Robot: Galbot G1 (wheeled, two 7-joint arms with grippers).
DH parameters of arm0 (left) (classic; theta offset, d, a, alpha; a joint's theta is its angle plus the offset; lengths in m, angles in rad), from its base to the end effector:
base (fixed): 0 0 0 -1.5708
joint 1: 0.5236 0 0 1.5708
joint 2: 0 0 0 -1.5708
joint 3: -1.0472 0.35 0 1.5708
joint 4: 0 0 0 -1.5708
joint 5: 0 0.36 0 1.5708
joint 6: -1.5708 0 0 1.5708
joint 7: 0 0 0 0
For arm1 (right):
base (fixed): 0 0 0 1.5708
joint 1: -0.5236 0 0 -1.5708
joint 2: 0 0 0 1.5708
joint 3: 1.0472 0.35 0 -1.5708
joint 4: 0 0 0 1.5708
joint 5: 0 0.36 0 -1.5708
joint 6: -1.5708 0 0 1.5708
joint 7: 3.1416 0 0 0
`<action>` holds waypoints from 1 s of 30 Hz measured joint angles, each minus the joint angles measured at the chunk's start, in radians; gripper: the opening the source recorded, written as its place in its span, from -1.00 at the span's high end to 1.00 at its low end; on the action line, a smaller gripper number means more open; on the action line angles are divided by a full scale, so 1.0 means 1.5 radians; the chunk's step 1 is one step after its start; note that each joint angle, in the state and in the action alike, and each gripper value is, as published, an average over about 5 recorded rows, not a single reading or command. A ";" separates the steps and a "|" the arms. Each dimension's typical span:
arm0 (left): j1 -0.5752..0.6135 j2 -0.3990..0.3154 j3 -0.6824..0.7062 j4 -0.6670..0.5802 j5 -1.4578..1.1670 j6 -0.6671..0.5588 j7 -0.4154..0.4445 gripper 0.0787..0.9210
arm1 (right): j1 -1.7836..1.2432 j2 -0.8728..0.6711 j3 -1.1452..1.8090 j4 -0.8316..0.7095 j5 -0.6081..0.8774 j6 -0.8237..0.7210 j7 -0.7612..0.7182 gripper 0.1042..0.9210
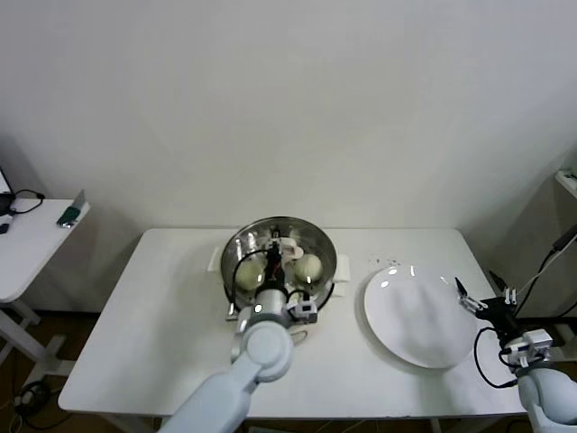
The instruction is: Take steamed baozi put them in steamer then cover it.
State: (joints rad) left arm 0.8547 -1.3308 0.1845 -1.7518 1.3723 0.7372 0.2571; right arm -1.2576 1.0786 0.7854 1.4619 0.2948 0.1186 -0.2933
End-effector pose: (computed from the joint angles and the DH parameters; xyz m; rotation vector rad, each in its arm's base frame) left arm 0.3275 -0.1559 -0.2742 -0.0603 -2.2216 -2.1572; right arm 0.2756 -0.2655 -0.3648 0.0632 -3.0022 0.3163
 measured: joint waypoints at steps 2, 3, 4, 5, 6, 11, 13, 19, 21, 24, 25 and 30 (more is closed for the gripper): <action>0.004 0.006 0.000 -0.012 -0.005 0.000 0.002 0.22 | 0.001 0.000 0.002 0.003 0.000 -0.010 0.002 -0.76; 0.007 0.009 -0.001 -0.019 -0.007 0.000 0.003 0.16 | 0.001 0.000 0.003 0.005 0.000 -0.015 0.003 -0.76; 0.009 0.013 -0.001 -0.027 -0.010 0.000 0.004 0.10 | 0.001 0.000 0.004 0.007 0.001 -0.020 0.004 -0.76; 0.012 0.017 -0.002 -0.035 -0.013 0.000 0.005 0.01 | 0.002 0.000 0.005 0.008 0.002 -0.024 0.005 -0.76; 0.016 0.021 -0.004 -0.045 -0.016 0.000 0.005 -0.05 | 0.002 -0.001 0.006 0.010 0.003 -0.029 0.006 -0.76; 0.040 0.045 -0.014 -0.099 -0.033 0.000 0.007 -0.40 | 0.004 -0.001 0.008 0.018 0.006 -0.055 0.012 -0.76; 0.052 0.057 -0.020 -0.123 -0.043 0.000 0.005 -0.52 | 0.006 -0.001 0.007 0.020 0.005 -0.064 0.014 -0.76; 0.101 0.100 -0.043 -0.196 -0.103 0.000 -0.019 -0.75 | 0.013 -0.002 0.004 0.021 -0.001 -0.086 0.019 -0.76; 0.120 0.115 -0.053 -0.214 -0.137 0.000 -0.037 -0.76 | 0.015 -0.002 0.002 0.021 -0.003 -0.090 0.021 -0.76; 0.152 0.135 -0.078 -0.233 -0.200 0.000 -0.078 -0.77 | 0.016 -0.001 -0.001 0.025 -0.005 -0.094 0.022 -0.76; 0.164 0.139 -0.090 -0.238 -0.226 0.000 -0.097 -0.77 | 0.016 -0.001 -0.001 0.026 -0.005 -0.095 0.022 -0.76; 0.226 0.149 -0.179 -0.254 -0.385 0.000 -0.200 -0.77 | 0.010 0.003 -0.006 0.040 -0.007 -0.098 0.022 -0.76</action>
State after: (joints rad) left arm 1.1931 -1.1070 -0.0833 -2.1330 0.7946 0.7365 -0.0426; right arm -1.2432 1.0835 0.7765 1.5221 0.2845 -0.0278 -0.2610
